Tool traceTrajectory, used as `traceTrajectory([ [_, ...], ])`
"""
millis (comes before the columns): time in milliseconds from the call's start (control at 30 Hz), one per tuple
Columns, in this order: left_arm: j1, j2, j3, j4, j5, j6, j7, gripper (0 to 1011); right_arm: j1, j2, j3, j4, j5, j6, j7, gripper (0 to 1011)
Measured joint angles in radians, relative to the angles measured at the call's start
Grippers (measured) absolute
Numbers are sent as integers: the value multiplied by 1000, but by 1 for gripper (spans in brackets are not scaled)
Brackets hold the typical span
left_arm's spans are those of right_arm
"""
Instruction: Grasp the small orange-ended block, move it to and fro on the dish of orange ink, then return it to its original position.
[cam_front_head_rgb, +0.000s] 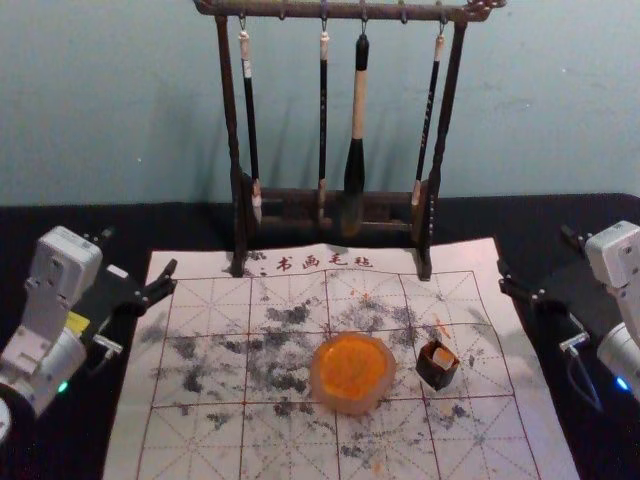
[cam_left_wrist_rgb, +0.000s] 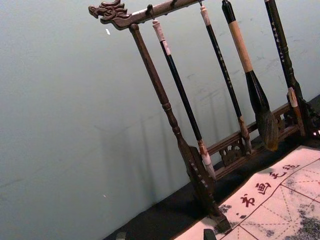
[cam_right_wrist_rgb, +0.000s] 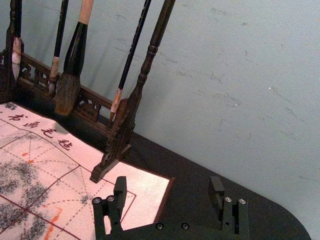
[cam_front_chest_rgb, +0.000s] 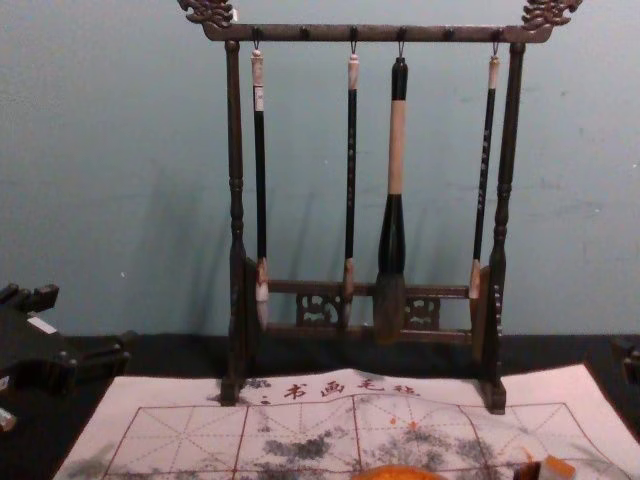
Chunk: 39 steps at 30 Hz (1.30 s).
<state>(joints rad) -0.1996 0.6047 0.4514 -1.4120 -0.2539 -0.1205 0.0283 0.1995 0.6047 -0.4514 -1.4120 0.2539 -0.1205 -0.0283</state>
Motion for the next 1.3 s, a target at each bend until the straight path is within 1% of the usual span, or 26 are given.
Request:
traceTrajectory([
  [1300, 0, 0, 0, 0, 0, 0, 0, 1001, 0, 0, 0, 0, 0, 0, 0, 1002],
])
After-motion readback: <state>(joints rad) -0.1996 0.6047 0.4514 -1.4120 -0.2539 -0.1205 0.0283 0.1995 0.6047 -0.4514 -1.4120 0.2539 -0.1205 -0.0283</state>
